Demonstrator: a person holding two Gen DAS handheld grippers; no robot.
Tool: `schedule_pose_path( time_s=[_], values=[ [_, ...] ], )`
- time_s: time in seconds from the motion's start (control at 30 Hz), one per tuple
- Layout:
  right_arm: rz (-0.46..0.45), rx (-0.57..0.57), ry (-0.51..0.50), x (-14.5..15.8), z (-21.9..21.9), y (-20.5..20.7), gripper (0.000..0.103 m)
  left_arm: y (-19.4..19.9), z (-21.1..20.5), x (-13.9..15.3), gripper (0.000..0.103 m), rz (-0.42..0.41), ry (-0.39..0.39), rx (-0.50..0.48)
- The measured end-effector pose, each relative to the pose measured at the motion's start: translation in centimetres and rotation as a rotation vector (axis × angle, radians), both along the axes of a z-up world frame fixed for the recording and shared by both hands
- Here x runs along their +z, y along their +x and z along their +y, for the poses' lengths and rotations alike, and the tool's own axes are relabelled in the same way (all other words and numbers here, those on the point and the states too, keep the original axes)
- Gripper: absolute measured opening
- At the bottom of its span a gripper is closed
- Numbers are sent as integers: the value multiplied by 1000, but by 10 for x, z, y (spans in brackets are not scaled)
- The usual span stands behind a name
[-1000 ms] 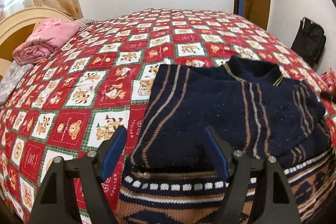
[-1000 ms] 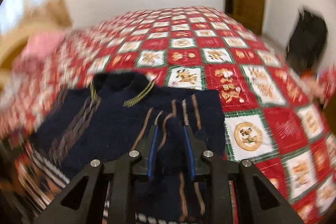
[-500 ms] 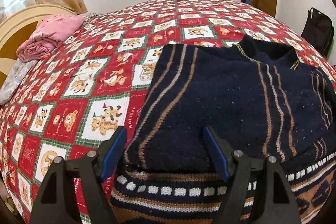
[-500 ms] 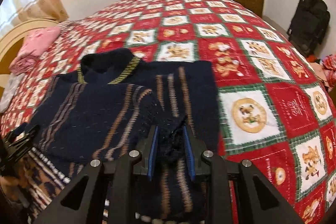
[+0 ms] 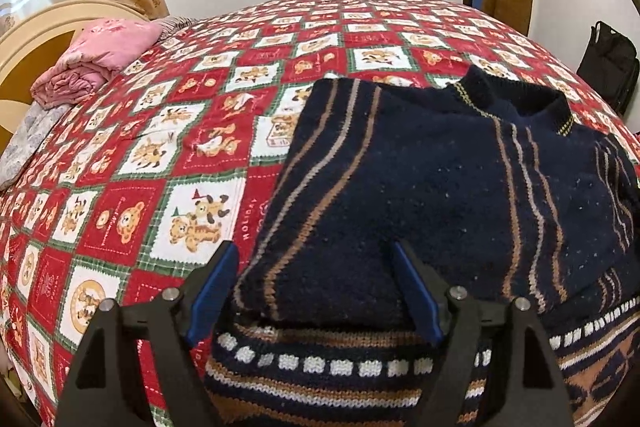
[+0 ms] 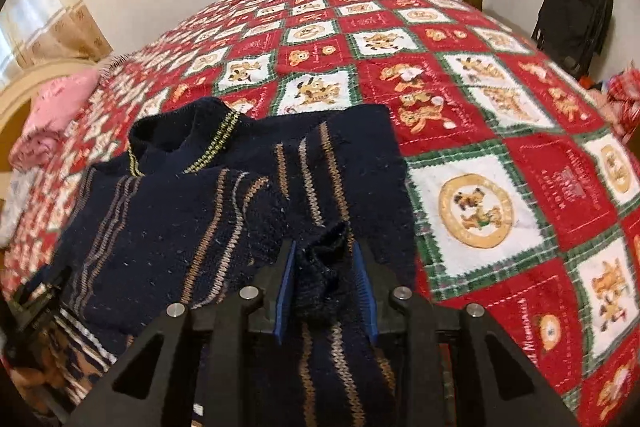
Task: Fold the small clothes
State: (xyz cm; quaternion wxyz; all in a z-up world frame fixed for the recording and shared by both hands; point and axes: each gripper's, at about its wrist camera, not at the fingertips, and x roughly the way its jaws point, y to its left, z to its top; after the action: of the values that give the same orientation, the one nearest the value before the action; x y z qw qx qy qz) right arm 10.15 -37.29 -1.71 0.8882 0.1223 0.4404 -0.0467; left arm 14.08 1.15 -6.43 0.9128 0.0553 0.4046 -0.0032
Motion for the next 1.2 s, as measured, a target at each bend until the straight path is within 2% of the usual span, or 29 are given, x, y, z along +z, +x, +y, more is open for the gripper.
schedule_pose_path(
  time_s=[0.03,0.07,0.13,0.27,0.4,0.5,0.53,0.63,0.77,0.83,0.93,1.0,1.1,1.2],
  values=[
    [2,6,-3,0,0,1,24,0,0,0,81,1,1,1],
    [7,27,-15,1,3,3,8,0,0,0,81,1,2,1],
    [-23,56,-78,11,11,1,8,1,0,0,82,5,10,1],
    [-176,1,-195,48,9,-16,6,3,2,-1,85,13,7,12],
    [-135,6,-310,39,5,-10,6,3,2,-3,88,12,5,28],
    [-22,2,-253,9,-17,-2,6,3,0,-3,89,5,27,30],
    [-5,-38,-258,3,-27,-6,6,2,0,-2,89,5,33,28],
    [-89,-104,-236,17,-39,-28,6,3,0,-2,90,5,36,27],
    [-161,-13,-176,34,-12,-43,7,2,0,-3,91,-2,31,44],
    [-152,75,-166,32,15,-40,7,1,-1,-3,91,-5,35,43],
    [-93,134,-157,15,39,-33,7,1,0,-2,91,-1,42,30],
    [-25,121,-140,-5,42,-25,7,-1,2,-1,92,1,44,19],
    [-55,80,-85,-14,35,-25,7,-4,5,-1,98,-5,53,20],
    [-66,49,-22,-15,27,-24,7,-2,12,-3,99,11,11,25]
  ],
)
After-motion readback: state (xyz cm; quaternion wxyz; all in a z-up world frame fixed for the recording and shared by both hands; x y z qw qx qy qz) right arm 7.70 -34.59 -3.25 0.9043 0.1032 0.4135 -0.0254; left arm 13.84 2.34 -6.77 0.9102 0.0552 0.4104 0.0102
